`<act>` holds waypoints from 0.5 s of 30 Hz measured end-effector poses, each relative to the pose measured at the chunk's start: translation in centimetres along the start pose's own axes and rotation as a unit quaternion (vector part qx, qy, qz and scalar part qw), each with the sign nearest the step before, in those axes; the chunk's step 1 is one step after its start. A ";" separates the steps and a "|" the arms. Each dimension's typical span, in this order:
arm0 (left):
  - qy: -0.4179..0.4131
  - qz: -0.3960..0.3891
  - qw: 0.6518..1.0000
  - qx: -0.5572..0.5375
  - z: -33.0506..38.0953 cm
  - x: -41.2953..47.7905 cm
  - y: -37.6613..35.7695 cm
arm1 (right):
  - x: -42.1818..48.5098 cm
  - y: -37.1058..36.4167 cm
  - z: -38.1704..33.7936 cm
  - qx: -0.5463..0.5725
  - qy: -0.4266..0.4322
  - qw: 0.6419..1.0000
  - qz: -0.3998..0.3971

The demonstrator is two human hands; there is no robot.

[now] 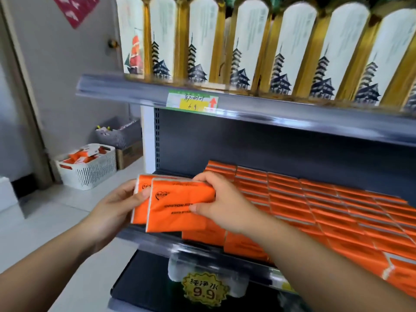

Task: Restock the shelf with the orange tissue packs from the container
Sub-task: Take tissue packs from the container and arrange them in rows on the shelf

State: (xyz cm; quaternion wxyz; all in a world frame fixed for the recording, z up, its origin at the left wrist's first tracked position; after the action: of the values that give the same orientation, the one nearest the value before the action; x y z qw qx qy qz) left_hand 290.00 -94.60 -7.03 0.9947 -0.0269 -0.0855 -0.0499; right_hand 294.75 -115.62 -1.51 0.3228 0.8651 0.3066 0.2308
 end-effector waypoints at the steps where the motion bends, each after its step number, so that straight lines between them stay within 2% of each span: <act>1: -0.004 0.013 1.000 -0.001 -0.4 0.3 1.4 | 1.4 -0.7 0.0 -0.011 -0.002 1.000 -0.007; 4: -0.006 0.051 0.999 0.000 -1.6 1.5 5.1 | 5.4 -2.8 -0.3 -0.059 0.004 0.998 -0.018; 9: -0.002 0.025 0.999 -0.042 -3.5 4.0 9.1 | 11.3 -5.5 0.2 -0.112 0.010 0.989 -0.097; 12: 0.026 0.007 0.998 -0.054 -5.3 6.0 10.2 | 14.0 -6.2 2.0 -0.146 -0.004 0.979 -0.140; 15: 0.064 0.037 0.995 -0.062 -7.8 8.5 10.7 | 16.1 -6.3 4.2 -0.220 -0.026 0.960 -0.169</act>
State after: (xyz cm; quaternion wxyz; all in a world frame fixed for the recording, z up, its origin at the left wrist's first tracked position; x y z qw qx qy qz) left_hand 300.80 -85.23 -13.74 0.9957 -0.0882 -0.0173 -0.0203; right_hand 306.22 -102.62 -5.60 0.5470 0.7141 0.3819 0.2123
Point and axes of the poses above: each hand's wrist, its own x-axis towards the middle knuckle, its own y-axis out of the back of the hand, z = x × y, the point moved 5 cm from there along x, towards the middle knuckle, and after that the axes turned 10 degrees about -z, right-handed, at the moved point
